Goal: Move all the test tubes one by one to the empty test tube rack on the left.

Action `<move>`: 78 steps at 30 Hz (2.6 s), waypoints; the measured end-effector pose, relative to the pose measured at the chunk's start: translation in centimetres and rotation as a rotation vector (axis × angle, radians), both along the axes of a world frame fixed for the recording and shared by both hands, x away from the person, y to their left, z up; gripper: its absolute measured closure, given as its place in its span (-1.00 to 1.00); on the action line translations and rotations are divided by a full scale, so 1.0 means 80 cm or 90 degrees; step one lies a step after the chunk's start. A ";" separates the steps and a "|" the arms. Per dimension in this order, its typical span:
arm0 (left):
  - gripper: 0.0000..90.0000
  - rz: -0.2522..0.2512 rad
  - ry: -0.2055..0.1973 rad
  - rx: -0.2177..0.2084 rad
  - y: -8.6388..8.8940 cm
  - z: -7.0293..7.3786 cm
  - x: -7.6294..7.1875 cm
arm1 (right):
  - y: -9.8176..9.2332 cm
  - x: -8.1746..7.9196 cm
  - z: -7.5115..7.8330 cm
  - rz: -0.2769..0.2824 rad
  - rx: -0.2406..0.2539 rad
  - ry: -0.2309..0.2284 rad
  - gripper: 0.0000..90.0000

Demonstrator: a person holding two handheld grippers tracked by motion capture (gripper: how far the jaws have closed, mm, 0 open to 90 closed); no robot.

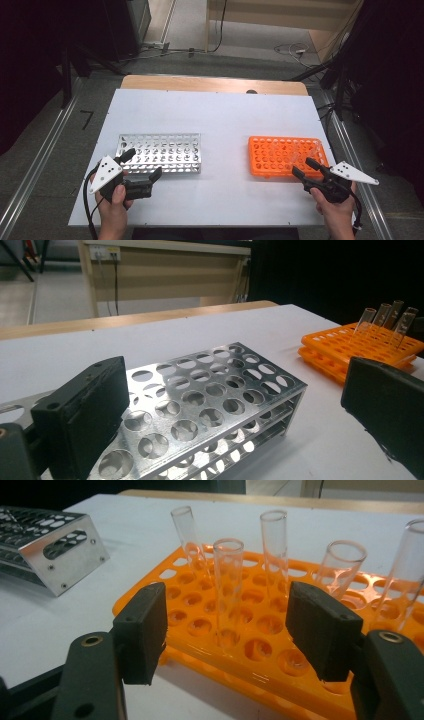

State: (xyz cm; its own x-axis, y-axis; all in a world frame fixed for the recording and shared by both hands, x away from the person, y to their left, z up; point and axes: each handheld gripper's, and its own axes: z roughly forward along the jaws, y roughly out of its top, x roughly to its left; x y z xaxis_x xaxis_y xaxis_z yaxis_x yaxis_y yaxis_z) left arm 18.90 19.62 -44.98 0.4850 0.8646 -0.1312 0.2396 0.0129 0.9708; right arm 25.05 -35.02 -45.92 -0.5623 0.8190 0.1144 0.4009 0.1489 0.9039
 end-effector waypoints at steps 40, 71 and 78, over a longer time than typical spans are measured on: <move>-1.00 -0.083 0.011 0.023 -0.047 0.002 0.001 | 0.036 0.016 -0.001 -0.040 -0.074 0.004 0.65; -0.28 -0.188 0.074 -0.003 -0.140 0.023 -0.006 | 0.189 -0.040 0.012 0.211 -0.075 0.014 0.65; -0.12 -0.218 0.077 0.000 -0.156 0.025 -0.008 | 0.209 -0.047 0.009 0.238 -0.088 0.012 0.65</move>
State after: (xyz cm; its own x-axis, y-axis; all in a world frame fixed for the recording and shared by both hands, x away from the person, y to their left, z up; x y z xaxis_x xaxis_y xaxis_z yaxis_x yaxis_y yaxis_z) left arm 18.29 7.13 -43.02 0.7276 0.6546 -0.2053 0.3426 -0.0874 0.9354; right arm 21.25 -18.32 -45.19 -0.8233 0.5668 0.0313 0.3130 0.4072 0.8580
